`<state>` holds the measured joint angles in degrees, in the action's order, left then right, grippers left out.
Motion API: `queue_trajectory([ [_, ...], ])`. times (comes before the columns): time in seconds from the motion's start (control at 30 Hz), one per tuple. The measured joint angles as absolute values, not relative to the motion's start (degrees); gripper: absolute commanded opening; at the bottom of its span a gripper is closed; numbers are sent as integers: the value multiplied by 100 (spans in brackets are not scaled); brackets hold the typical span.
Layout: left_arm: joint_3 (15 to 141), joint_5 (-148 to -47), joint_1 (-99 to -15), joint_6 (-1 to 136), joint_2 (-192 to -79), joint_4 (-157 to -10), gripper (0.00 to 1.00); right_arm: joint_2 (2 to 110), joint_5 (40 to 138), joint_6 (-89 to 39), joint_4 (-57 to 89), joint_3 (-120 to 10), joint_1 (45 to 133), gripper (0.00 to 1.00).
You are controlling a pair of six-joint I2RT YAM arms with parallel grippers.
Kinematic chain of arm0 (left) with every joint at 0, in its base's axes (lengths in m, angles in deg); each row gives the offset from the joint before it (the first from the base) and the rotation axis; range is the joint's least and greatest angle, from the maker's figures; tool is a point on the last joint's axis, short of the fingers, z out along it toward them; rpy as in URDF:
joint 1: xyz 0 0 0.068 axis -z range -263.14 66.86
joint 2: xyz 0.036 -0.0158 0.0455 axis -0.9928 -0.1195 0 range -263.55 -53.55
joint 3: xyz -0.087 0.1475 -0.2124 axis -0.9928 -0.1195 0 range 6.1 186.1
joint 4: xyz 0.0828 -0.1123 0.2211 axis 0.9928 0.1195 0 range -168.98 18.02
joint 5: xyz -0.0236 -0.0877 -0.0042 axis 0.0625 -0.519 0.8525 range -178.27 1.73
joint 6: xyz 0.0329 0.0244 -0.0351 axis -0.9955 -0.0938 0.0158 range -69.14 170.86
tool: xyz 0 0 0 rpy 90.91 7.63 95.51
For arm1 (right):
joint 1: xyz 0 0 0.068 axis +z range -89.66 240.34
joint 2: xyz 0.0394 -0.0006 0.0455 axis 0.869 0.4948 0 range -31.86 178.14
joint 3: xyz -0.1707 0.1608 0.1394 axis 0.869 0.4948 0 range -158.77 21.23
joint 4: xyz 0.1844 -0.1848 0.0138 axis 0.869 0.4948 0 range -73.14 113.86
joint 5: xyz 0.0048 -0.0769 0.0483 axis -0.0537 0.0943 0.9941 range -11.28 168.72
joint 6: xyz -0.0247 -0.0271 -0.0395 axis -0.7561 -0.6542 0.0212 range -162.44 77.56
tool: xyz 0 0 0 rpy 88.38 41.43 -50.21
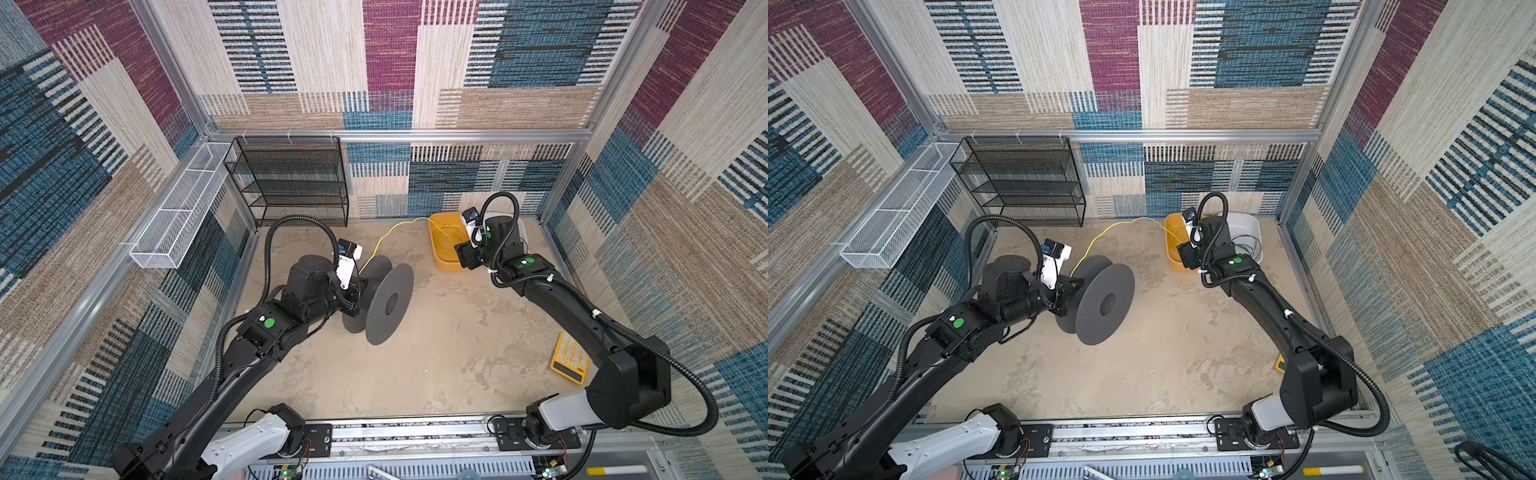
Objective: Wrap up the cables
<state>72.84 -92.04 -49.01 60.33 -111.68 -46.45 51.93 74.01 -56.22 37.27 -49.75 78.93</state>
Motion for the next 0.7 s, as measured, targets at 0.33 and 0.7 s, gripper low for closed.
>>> queue_trajectory([
  [0.33, 7434, -9451, -5159, 6031, -11293, -4474, 0, 5652, 7567, -5666, 3965, -4866, 7552, 60],
  [0.7, 7467, -9569, -5274, 6016, -11273, -4448, 0, 6056, 7161, -5716, 3888, -5119, 7338, 63],
])
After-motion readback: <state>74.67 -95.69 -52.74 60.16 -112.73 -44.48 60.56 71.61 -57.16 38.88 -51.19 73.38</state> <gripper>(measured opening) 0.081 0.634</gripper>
